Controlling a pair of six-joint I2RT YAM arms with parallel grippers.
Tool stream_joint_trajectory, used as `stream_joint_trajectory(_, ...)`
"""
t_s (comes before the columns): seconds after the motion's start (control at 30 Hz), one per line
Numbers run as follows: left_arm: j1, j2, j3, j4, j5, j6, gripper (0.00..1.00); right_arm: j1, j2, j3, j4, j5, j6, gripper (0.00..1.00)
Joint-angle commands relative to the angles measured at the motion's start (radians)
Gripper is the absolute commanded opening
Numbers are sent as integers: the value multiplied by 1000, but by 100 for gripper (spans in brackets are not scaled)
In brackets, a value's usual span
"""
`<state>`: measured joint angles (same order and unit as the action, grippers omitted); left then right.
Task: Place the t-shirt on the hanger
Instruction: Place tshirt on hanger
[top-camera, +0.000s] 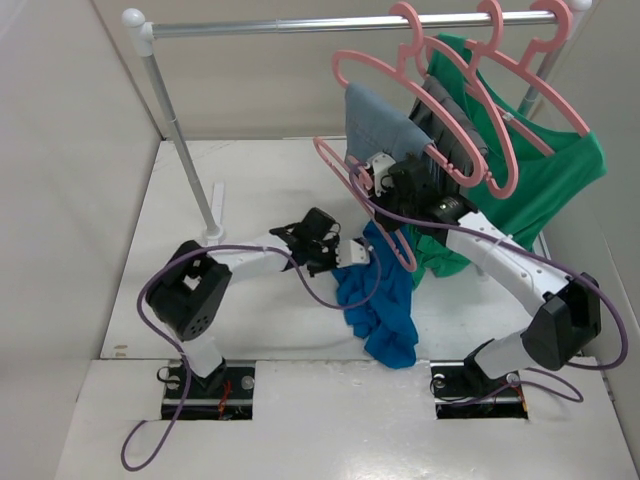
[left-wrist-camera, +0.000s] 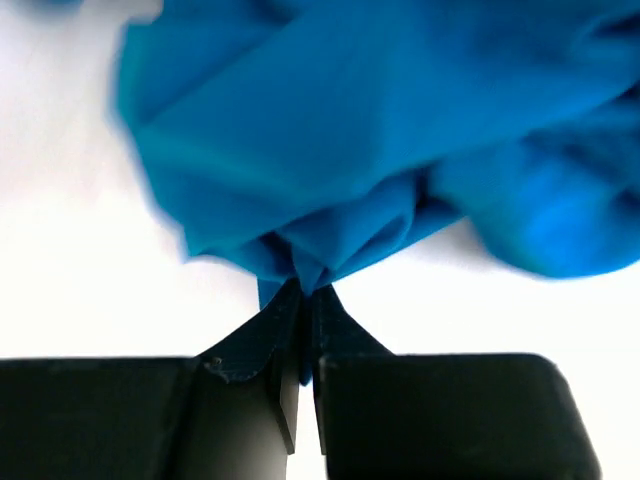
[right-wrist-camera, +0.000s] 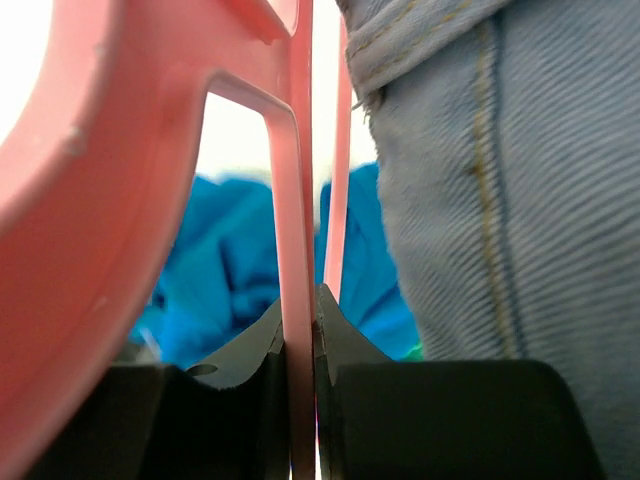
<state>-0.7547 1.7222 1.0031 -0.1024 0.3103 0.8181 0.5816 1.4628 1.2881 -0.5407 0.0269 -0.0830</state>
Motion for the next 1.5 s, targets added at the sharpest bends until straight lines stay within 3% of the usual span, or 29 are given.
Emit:
stream_joint_trajectory(0.0,118,-168,2,-144,-80,62,0,-8,-61,-9,48,-11,-18,0)
stream_joint_trajectory(0.07,191,-299,-73,-207,-109,236,0,-8,-61,-18,57,-21,-29,0)
stream_joint_trajectory(0.2,467,-458,-149,-313,-151,513,0,1,-61,-27,76,-82,-52,0)
stream_joint_trajectory(0.3,577,-489,-170,-356,-174,601,0,23,-50,-27,76,-117,-76,0)
stream_joint_trajectory(0.33,597,-501,-170,-338,-191,580,8,23,-50,-27,76,-117,-77,0)
stream_joint_trajectory(0.37,597,-501,-184,-292,-201,544,26,33,-50,-27,76,-127,-86,0)
stream_joint_trajectory(0.43,586,-510,-172,-276,-192,459,79,46,-27,-16,76,-127,-95,0)
stream_joint_trajectory(0.5,577,-519,-100,-276,-94,290,96,70,-18,-7,76,-127,-95,0)
stream_joint_trajectory(0.53,577,-520,-71,-276,-42,236,100,70,-18,-7,76,-127,-95,0)
stream_joint_trajectory(0.6,560,-520,-14,-304,116,123,100,70,-18,-7,76,-127,-86,0)
stream_joint_trajectory(0.7,476,-489,54,-325,251,38,86,70,-18,-16,76,-127,-86,0)
stream_joint_trajectory(0.83,324,-385,86,-336,306,-100,73,70,-27,-26,47,-101,-86,0)
stream_joint_trajectory(1.03,264,-231,97,-257,184,-351,75,70,-64,-55,24,-67,-86,0)
stream_joint_trajectory(1.27,255,-52,183,-227,59,-402,78,38,-94,-88,33,-78,-86,0)
stream_joint_trajectory(1.33,246,-32,195,-227,94,-392,64,29,-94,-88,33,-88,-98,0)
stream_joint_trajectory(1.37,245,-32,195,-227,108,-392,52,29,-94,-88,19,-88,-98,0)
stream_joint_trajectory(1.4,245,-32,195,-236,134,-392,20,29,-94,-88,7,-88,-110,0)
stream_joint_trajectory(1.47,245,-64,177,-247,144,-363,3,11,-94,-102,-16,-97,-121,0)
